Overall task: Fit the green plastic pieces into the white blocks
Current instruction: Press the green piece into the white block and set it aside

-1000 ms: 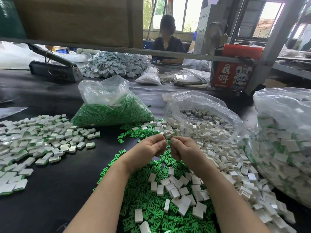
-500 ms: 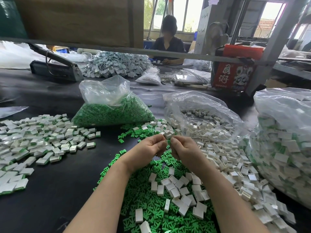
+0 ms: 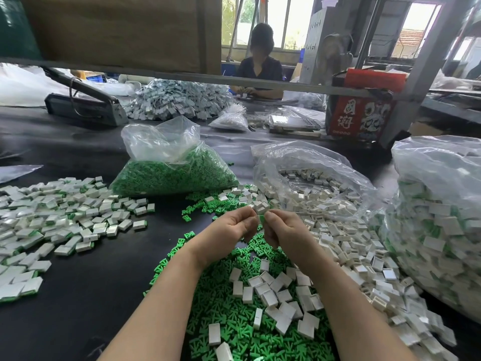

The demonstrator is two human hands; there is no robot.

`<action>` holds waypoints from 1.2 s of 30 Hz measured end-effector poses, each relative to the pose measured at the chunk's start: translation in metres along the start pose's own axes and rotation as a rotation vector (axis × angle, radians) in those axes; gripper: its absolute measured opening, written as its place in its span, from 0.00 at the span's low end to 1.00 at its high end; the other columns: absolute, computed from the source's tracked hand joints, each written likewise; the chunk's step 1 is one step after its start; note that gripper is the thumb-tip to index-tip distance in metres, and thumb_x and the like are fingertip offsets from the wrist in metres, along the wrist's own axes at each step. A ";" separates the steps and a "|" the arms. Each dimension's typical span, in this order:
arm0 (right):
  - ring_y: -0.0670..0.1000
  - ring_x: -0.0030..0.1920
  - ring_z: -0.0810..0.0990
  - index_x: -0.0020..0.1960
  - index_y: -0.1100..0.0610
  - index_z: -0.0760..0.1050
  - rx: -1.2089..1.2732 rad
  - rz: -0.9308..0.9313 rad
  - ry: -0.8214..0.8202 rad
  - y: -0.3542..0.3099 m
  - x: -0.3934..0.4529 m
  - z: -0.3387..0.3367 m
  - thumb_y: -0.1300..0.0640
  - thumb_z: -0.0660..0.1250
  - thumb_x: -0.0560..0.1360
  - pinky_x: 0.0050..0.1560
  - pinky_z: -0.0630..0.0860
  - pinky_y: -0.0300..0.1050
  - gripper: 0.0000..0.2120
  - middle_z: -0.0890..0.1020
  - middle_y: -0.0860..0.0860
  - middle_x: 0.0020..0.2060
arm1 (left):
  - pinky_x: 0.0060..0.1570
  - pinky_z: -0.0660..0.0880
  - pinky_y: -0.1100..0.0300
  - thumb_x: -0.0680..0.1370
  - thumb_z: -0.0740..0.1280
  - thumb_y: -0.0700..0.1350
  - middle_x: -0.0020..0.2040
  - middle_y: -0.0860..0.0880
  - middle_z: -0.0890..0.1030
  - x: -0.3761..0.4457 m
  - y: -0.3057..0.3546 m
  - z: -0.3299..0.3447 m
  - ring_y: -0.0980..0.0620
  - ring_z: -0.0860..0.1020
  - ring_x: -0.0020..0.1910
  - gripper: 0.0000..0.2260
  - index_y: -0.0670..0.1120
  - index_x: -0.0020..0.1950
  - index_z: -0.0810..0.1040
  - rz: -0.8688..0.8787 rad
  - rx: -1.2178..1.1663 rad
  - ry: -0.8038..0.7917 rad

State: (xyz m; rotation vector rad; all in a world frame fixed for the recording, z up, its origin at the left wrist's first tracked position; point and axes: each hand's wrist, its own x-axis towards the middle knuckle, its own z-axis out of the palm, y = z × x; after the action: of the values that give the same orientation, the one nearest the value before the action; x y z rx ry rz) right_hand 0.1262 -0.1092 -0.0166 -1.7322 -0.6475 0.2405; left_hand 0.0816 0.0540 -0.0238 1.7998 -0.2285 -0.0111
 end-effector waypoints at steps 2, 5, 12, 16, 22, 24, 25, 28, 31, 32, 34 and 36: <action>0.47 0.26 0.65 0.33 0.56 0.66 -0.057 -0.024 0.013 0.000 0.000 0.000 0.62 0.55 0.82 0.30 0.63 0.42 0.19 0.69 0.47 0.24 | 0.40 0.66 0.62 0.79 0.61 0.53 0.34 0.54 0.71 0.000 -0.001 0.000 0.54 0.68 0.36 0.09 0.53 0.41 0.74 -0.003 -0.005 0.005; 0.48 0.27 0.65 0.32 0.56 0.66 -0.036 -0.020 0.014 -0.002 0.000 0.002 0.62 0.55 0.83 0.31 0.64 0.41 0.19 0.69 0.49 0.25 | 0.37 0.67 0.66 0.80 0.61 0.52 0.35 0.53 0.73 -0.001 -0.003 -0.001 0.56 0.69 0.34 0.09 0.49 0.43 0.74 -0.006 -0.027 0.018; 0.48 0.27 0.65 0.33 0.55 0.67 -0.184 -0.050 0.005 -0.003 0.000 -0.001 0.62 0.57 0.82 0.32 0.63 0.47 0.18 0.69 0.49 0.25 | 0.41 0.66 0.60 0.81 0.61 0.48 0.34 0.53 0.71 -0.002 0.000 -0.001 0.53 0.68 0.37 0.09 0.48 0.42 0.73 -0.006 -0.020 -0.003; 0.44 0.25 0.64 0.34 0.55 0.66 -0.258 -0.012 -0.015 -0.004 -0.001 0.002 0.62 0.57 0.82 0.30 0.62 0.42 0.17 0.68 0.48 0.25 | 0.42 0.67 0.58 0.83 0.60 0.42 0.34 0.53 0.70 -0.001 0.001 0.000 0.54 0.68 0.36 0.10 0.46 0.42 0.72 -0.034 0.046 0.001; 0.49 0.29 0.67 0.37 0.57 0.70 -0.265 -0.014 0.037 -0.001 -0.002 0.004 0.59 0.55 0.83 0.33 0.64 0.46 0.16 0.70 0.49 0.28 | 0.34 0.66 0.67 0.83 0.59 0.40 0.33 0.51 0.69 0.001 0.006 0.009 0.57 0.67 0.32 0.11 0.44 0.42 0.71 -0.017 0.029 0.093; 0.50 0.31 0.67 0.36 0.56 0.69 -0.294 -0.024 0.042 0.001 -0.001 0.005 0.58 0.55 0.83 0.35 0.65 0.49 0.16 0.71 0.50 0.29 | 0.33 0.66 0.67 0.83 0.59 0.39 0.32 0.51 0.69 0.001 0.006 0.011 0.58 0.67 0.30 0.11 0.44 0.41 0.72 -0.021 0.010 0.120; 0.51 0.31 0.67 0.36 0.55 0.68 -0.296 -0.030 0.044 0.001 -0.001 0.006 0.58 0.55 0.83 0.35 0.65 0.50 0.17 0.71 0.51 0.29 | 0.32 0.66 0.68 0.83 0.59 0.39 0.32 0.51 0.70 0.002 0.007 0.011 0.58 0.67 0.30 0.11 0.44 0.41 0.72 -0.026 -0.002 0.126; 0.50 0.30 0.67 0.36 0.57 0.68 -0.249 -0.027 0.052 0.001 0.000 0.006 0.60 0.54 0.83 0.33 0.64 0.49 0.17 0.70 0.51 0.28 | 0.33 0.67 0.68 0.83 0.59 0.40 0.31 0.55 0.71 0.001 0.008 0.011 0.59 0.68 0.31 0.10 0.44 0.42 0.73 -0.030 -0.026 0.105; 0.46 0.24 0.63 0.33 0.57 0.64 -0.029 0.030 0.011 -0.001 -0.001 0.004 0.63 0.53 0.82 0.26 0.62 0.40 0.19 0.67 0.47 0.23 | 0.35 0.66 0.65 0.84 0.59 0.41 0.32 0.55 0.70 0.001 0.008 0.007 0.56 0.67 0.33 0.10 0.44 0.43 0.72 -0.019 0.043 0.072; 0.45 0.23 0.62 0.32 0.57 0.63 0.043 0.052 -0.015 -0.002 -0.001 0.003 0.64 0.52 0.82 0.25 0.61 0.38 0.19 0.65 0.46 0.23 | 0.36 0.65 0.64 0.84 0.59 0.41 0.32 0.54 0.69 0.001 0.008 0.006 0.56 0.66 0.33 0.10 0.45 0.42 0.71 -0.016 0.066 0.057; 0.46 0.24 0.61 0.32 0.56 0.61 0.095 0.076 -0.052 -0.001 -0.001 0.000 0.66 0.52 0.82 0.25 0.61 0.37 0.20 0.64 0.45 0.22 | 0.35 0.65 0.65 0.84 0.60 0.42 0.32 0.55 0.69 0.001 0.007 0.006 0.56 0.66 0.33 0.11 0.47 0.41 0.71 -0.016 0.082 0.033; 0.45 0.24 0.61 0.31 0.56 0.62 0.076 0.076 -0.064 -0.001 0.000 -0.002 0.66 0.53 0.82 0.26 0.61 0.37 0.21 0.64 0.45 0.23 | 0.35 0.65 0.66 0.83 0.60 0.43 0.31 0.57 0.69 0.001 0.006 0.005 0.57 0.66 0.33 0.12 0.48 0.40 0.71 -0.021 0.092 0.021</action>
State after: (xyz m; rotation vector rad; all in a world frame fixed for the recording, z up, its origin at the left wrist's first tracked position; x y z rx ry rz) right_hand 0.1271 -0.1111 -0.0152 -1.6830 -0.6113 0.3707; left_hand 0.0806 0.0476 -0.0190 1.8927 -0.1984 0.0036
